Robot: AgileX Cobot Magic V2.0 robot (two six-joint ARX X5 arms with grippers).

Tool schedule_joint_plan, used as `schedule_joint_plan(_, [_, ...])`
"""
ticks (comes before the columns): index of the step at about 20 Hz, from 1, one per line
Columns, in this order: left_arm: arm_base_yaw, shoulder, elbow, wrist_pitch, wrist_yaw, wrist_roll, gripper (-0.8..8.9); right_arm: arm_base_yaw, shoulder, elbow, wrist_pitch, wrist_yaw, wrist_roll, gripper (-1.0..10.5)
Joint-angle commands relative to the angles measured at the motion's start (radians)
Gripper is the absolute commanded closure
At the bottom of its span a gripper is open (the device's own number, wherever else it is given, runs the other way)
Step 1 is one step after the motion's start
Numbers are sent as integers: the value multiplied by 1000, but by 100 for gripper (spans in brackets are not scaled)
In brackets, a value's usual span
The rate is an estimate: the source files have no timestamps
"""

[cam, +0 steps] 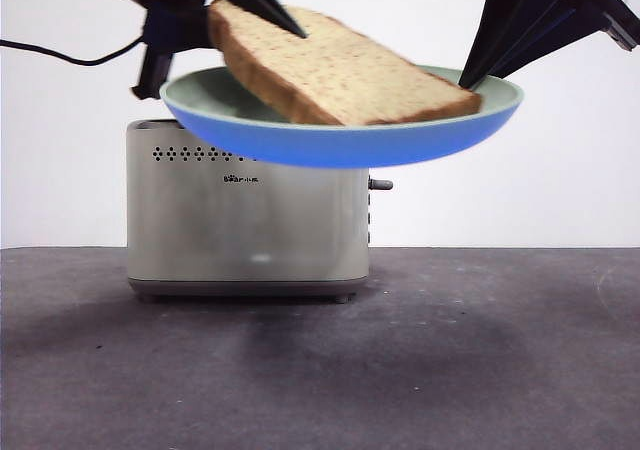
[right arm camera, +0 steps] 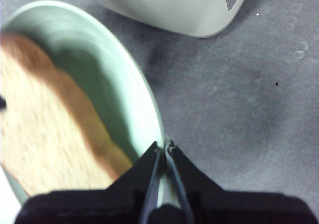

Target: Take the bread from the toaster,put the bread on the plate,put the plate on the table

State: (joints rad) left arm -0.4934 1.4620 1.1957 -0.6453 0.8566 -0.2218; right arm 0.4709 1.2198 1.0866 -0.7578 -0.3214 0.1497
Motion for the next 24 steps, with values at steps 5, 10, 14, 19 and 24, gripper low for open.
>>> schedule_joint_plan(5, [-49, 8, -5, 28, -84, -29, 801, 1, -3, 3, 15, -17, 6, 963])
schedule_joint_plan(10, [-49, 8, -3, 31, -97, -49, 427, 1, -3, 3, 15, -17, 6, 963])
schedule_joint_plan(14, [-49, 8, -1, 32, -94, -65, 427, 1, -3, 3, 15, -15, 6, 963])
schedule_joint_plan(19, [-50, 6, 53, 19, -89, -67, 428, -1, -1, 3, 14, -11, 6, 963])
schedule_joint_plan(24, [-50, 6, 171, -44, -95, -56, 427, -4, 38, 3, -10, -12, -9, 963])
